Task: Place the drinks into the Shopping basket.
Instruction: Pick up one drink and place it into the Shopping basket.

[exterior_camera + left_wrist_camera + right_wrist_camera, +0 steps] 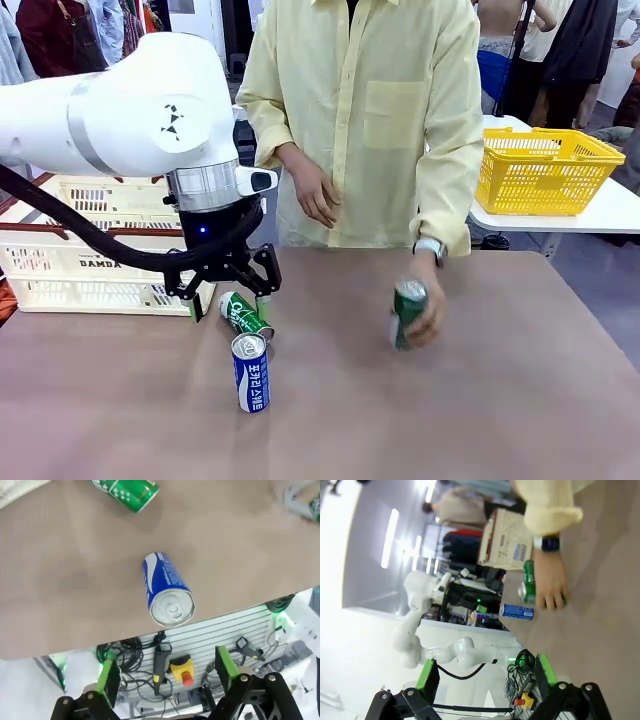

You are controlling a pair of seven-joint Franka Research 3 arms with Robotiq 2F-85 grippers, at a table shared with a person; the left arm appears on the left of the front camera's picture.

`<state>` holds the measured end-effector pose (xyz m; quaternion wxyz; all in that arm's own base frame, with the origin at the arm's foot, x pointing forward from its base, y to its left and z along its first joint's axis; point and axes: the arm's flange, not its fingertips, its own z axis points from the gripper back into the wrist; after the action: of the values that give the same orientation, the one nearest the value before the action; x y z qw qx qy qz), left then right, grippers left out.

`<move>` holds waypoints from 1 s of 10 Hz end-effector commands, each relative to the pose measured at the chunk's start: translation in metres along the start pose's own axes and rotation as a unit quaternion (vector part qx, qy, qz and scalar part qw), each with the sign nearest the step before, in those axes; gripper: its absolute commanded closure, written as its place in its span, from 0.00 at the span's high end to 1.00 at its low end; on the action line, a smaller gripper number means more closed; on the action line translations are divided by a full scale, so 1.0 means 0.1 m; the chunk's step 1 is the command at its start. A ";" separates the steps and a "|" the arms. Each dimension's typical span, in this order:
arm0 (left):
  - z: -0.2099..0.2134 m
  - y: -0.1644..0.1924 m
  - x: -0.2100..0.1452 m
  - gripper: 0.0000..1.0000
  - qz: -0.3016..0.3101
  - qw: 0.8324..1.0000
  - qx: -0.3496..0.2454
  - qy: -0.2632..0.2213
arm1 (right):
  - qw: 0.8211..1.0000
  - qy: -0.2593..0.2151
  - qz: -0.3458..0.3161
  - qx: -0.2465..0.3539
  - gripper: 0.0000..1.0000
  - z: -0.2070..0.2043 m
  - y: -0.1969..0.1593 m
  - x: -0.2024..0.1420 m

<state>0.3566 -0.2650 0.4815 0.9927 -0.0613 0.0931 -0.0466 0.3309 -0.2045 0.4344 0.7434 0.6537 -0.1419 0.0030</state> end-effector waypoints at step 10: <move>-0.80 -0.26 -0.02 1.00 0.067 0.996 0.022 -0.047 | 1.000 -0.003 -0.009 0.004 1.00 -0.01 0.06 0.02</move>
<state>0.3295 -0.2951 0.4185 0.9968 -0.0495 0.0603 0.0171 0.3307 -0.2045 0.4345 0.7432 0.6539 -0.1418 0.0031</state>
